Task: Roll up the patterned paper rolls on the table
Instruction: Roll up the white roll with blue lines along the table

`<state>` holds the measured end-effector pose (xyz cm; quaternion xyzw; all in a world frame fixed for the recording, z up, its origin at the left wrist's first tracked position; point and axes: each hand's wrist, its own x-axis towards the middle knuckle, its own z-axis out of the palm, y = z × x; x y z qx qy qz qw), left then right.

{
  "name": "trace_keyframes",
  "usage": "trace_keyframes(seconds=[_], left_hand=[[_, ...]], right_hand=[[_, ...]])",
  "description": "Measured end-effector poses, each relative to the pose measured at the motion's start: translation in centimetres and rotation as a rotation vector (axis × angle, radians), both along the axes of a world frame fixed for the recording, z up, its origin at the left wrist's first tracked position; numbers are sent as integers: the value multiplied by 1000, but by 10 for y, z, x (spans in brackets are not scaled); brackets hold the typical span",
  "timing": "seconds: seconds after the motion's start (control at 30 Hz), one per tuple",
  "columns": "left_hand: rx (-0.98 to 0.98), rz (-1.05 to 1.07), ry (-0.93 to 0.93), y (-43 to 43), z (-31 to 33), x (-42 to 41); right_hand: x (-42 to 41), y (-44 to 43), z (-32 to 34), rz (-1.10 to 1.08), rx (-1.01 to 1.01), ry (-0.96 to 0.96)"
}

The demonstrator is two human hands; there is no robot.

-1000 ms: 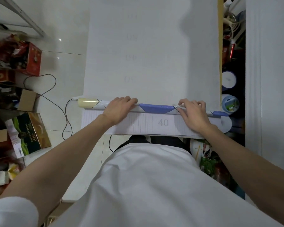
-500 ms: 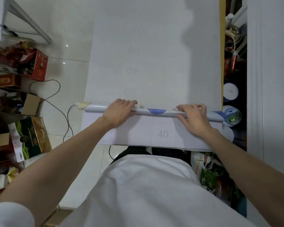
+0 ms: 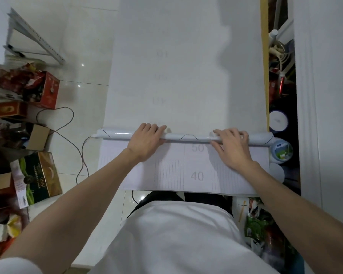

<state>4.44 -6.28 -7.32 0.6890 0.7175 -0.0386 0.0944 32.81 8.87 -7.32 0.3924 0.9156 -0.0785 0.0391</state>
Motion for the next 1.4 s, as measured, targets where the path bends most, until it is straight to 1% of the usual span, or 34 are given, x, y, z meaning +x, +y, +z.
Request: trace_keyframes(seconds=[0.07,0.1,0.17,0.27,0.33,0.43,0.57,0.6,0.67,0.8,0.87,0.97,1.1,1.23,1.3,1.4], left_hand=[[35,-12,-50,5,1,-5],[26,-25,-61,7,0,-7],[-6,-33,-51,11,-3,-7],[33,3,-8,17,-4,-3],[53,28,22,19,-4,0],[45,36,72,18,-4,2],[73,31,41,19,-4,-5],[80,22,20,19,-5,-5],[100,21,-1,20,-7,-6],[107,48,96,22,-9,-1],[124,66,103,24,-9,-1],[160,52,91,26,-9,-3],[137,61,73,22,-13,-4],[78,94,151,23,-12,0],[86,108,162,26,-10,0],[92,78,100,29,-9,-4]], right_hand=[[1,3,1,-40,-16,87],[1,4,0,-34,-18,71],[0,5,-3,-18,8,-7],[-2,6,-8,-56,-12,-99],[-2,7,-11,-28,-35,-168],[-2,14,-9,-2,1,-109],[-1,18,-5,-65,48,112],[0,19,-6,-57,41,113],[1,20,-10,-27,14,35],[1,24,-13,-14,5,-22],[0,28,-13,-14,26,-12],[-1,35,-11,-75,-13,65],[1,38,-17,-26,11,6],[-1,44,-18,16,-3,-31],[-4,48,-16,15,23,-18],[-6,50,-12,-49,26,95]])
